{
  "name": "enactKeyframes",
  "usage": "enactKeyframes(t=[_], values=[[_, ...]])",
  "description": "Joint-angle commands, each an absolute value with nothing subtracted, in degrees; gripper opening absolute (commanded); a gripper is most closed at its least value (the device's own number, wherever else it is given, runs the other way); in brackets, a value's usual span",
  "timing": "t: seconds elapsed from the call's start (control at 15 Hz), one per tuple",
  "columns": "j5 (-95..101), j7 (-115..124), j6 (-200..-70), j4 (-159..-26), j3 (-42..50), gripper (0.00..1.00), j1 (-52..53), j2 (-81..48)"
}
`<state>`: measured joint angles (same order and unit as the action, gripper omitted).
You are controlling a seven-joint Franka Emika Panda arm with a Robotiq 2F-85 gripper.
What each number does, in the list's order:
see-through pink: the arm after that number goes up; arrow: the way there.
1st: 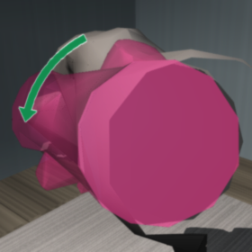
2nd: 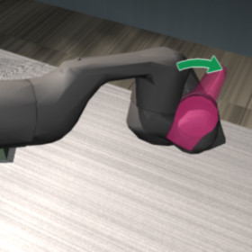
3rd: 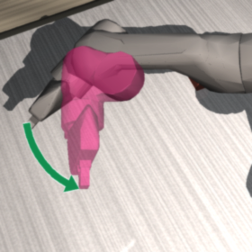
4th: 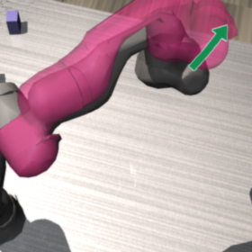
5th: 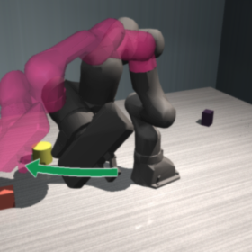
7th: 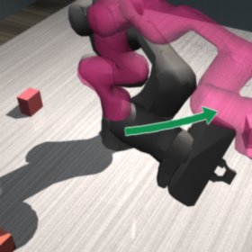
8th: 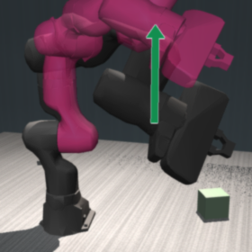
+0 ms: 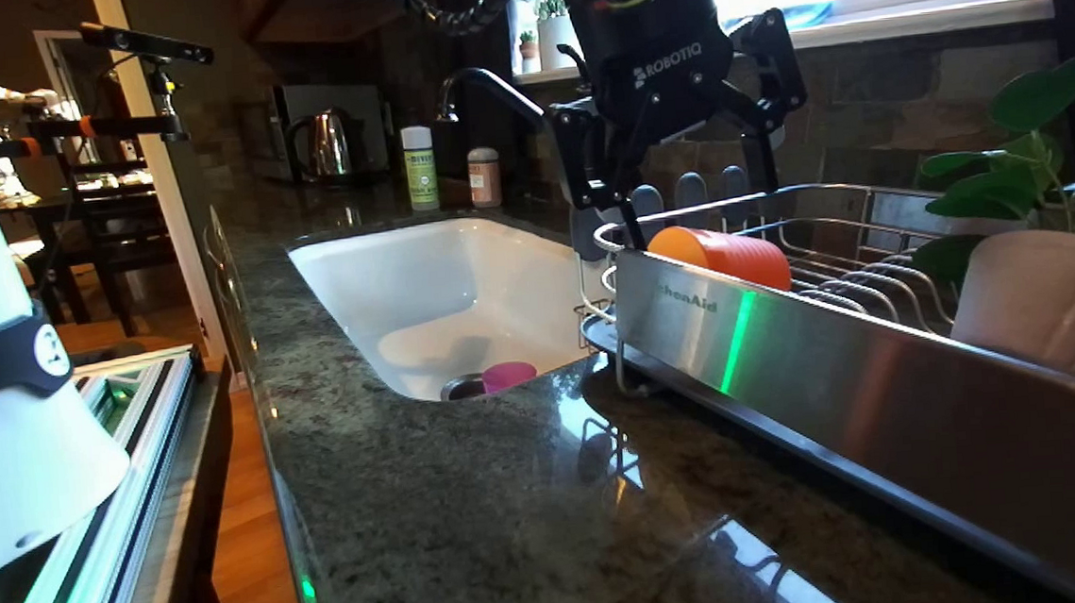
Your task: Pick up the cup from the utensil holder and put it in the sink
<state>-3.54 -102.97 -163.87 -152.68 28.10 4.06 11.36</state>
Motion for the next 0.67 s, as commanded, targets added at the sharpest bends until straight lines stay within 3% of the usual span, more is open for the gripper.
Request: enactKeyframes(t=[0.0,0.07,0.13,0.6], values=[[-5.65,-104.59,-164.85,-151.64,29.34,0.81,5.15,9.49],[-6.26,-105.24,-164.97,-151.45,29.63,0.71,5.58,9.39],[-6.69,-105.61,-164.96,-151.19,29.76,0.69,5.82,9.14],[-12.47,-110.16,-166.31,-150.48,31.39,0.16,8.95,8.18]])
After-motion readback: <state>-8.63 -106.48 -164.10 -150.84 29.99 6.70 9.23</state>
